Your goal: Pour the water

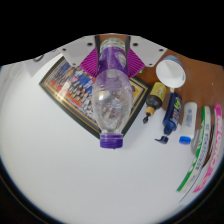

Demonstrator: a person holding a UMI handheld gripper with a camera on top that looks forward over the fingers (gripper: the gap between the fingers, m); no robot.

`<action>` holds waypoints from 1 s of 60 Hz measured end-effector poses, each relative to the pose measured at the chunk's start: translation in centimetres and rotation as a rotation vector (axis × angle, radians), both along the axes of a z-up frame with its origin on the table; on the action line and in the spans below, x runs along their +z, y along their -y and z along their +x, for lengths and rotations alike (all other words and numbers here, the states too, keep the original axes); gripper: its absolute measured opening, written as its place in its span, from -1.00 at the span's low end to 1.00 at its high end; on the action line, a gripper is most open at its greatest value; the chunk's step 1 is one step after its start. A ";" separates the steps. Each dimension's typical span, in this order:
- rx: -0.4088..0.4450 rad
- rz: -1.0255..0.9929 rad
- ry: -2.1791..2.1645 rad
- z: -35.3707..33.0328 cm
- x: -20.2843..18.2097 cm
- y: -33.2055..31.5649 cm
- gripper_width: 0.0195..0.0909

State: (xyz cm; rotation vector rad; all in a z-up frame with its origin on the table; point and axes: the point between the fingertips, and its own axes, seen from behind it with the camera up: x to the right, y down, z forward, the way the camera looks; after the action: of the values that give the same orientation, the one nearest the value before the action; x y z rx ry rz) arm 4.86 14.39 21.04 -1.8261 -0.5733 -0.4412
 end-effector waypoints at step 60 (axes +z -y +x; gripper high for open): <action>-0.156 -0.138 -0.590 1.1 -8.1 6.2 0.84</action>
State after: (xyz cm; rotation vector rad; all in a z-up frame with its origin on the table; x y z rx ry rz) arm 5.91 8.15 12.94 -2.0185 -0.0555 0.0493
